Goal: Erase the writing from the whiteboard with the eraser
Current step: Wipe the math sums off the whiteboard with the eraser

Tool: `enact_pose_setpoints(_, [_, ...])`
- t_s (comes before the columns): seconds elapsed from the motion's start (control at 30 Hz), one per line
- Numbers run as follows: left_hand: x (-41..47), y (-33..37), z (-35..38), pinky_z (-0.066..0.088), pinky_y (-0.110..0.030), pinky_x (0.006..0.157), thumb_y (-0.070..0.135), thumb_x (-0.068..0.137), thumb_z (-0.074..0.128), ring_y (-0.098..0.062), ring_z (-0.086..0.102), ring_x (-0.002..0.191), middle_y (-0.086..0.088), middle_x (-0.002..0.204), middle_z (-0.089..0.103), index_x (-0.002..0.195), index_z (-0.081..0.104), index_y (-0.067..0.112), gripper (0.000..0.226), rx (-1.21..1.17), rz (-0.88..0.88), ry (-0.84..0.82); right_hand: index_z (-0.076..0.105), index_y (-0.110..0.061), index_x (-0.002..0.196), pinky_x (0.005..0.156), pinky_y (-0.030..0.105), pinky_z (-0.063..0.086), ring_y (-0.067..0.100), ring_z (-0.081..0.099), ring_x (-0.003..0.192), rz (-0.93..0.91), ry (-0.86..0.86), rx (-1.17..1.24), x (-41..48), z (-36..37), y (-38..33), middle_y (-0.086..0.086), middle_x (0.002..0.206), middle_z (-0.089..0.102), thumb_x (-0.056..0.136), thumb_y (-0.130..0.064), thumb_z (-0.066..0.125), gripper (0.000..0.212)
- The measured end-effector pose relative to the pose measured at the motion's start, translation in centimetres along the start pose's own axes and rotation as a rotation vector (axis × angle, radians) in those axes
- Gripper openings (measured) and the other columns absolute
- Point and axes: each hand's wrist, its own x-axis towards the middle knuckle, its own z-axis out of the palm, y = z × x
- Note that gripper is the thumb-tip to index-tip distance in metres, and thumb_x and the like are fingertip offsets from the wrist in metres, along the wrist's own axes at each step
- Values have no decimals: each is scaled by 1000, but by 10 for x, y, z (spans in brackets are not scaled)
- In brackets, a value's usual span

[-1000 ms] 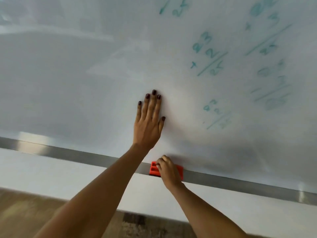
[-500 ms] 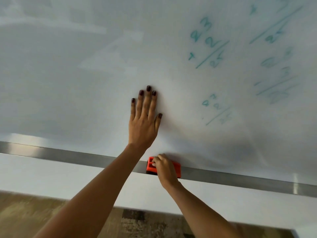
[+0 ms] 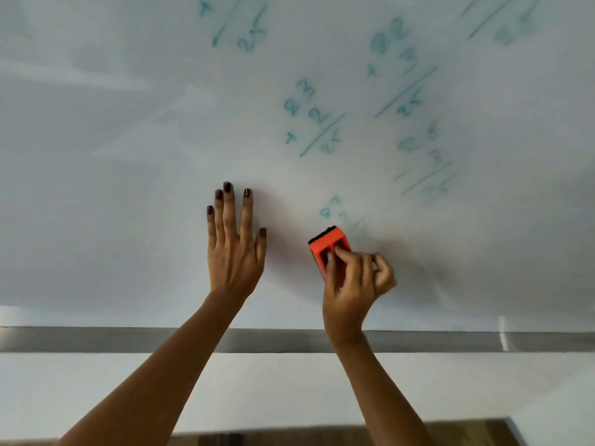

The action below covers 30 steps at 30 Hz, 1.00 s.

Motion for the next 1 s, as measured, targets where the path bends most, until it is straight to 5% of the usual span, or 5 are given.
enact_pose_setpoints(0.33, [26,8,0,4,-49,125,21,104,43,-27,-7,153,-25,162,10,156,21,10,58,-29,-3,54,72,-10,99,80,42,47,27,63,89,-33,182,-74,81,8,35,9,96,71,97,-19,66,11])
enact_pose_setpoints(0.63, [25,5,5,1,-48,125,19,103,41,-27,-7,154,-17,164,2,158,15,11,62,-58,-14,32,46,-8,143,98,46,44,32,48,121,-282,-146,-155,44,15,45,9,139,48,98,-30,58,51])
enact_pose_setpoints(0.73, [24,4,7,0,-48,125,20,104,39,-27,-8,154,-17,164,1,159,13,11,61,-58,-10,32,48,-7,142,93,47,51,32,50,117,-427,-146,-197,53,12,52,9,139,51,90,-13,71,56])
enact_pose_setpoints(0.9, [23,2,10,0,-49,125,19,104,42,-28,-7,154,-20,164,4,158,14,10,62,-48,-5,44,43,-8,145,106,42,41,33,49,123,-63,34,-78,80,18,53,6,144,44,95,-13,60,52])
enact_pose_setpoints(1.0, [23,3,10,1,-49,125,19,103,41,-27,-7,153,-22,163,7,158,16,9,61,-46,-8,51,46,-14,144,100,45,46,36,52,121,-526,-104,-130,50,21,47,3,144,46,99,-7,51,47])
